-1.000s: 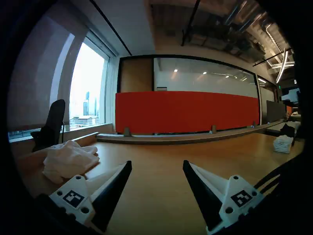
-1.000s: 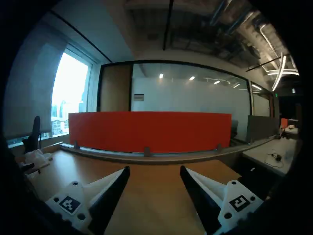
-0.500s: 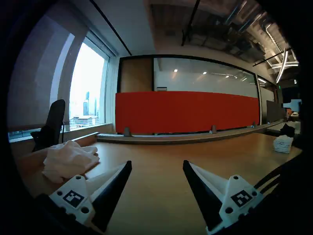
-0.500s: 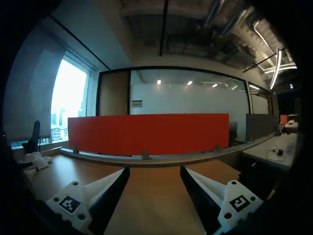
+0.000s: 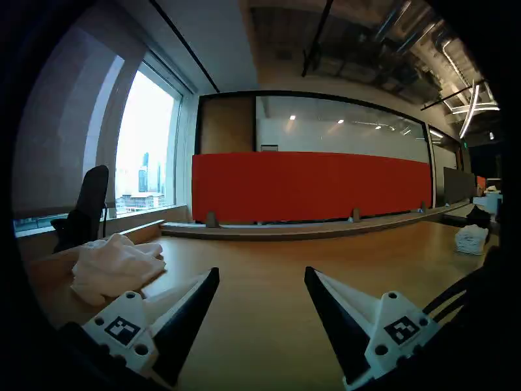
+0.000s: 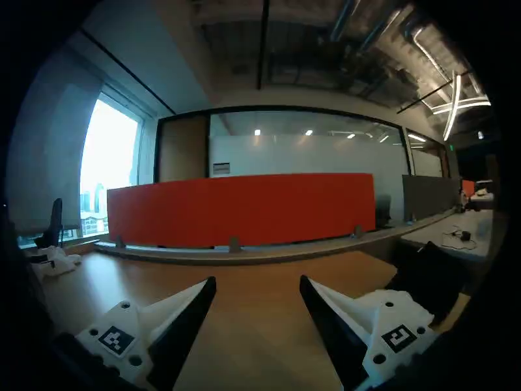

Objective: Fold towel

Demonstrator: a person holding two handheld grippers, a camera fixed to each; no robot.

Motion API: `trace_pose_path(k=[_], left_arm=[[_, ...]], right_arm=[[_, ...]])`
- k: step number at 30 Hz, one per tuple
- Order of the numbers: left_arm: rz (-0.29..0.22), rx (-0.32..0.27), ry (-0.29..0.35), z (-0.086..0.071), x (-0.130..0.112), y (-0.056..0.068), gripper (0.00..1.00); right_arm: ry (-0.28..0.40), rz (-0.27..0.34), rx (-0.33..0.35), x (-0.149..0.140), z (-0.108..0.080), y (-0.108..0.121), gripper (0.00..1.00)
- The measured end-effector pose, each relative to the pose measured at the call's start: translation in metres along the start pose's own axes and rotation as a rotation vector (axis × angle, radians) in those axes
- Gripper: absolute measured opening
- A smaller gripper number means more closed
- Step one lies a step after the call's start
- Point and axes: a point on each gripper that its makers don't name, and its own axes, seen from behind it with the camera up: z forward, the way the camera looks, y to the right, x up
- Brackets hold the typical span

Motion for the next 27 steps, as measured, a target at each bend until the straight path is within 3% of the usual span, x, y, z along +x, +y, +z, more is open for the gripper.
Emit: trace_pose_path(k=[9, 18, 27], left_arm=[[0.000, 0.000, 0.000, 0.000, 0.000, 0.000, 0.97], [0.000, 0.000, 0.000, 0.000, 0.000, 0.000, 0.98], [0.000, 0.000, 0.000, 0.000, 0.000, 0.000, 0.97]], right_arm=[[-0.005, 0.004, -0.011, -0.022, 0.002, 0.012, 0.99], [-0.021, 0.018, 0.028, -0.040, 0.004, 0.005, 0.99], [-0.023, -0.033, 0.044, -0.044, 0.003, -0.004, 0.99]])
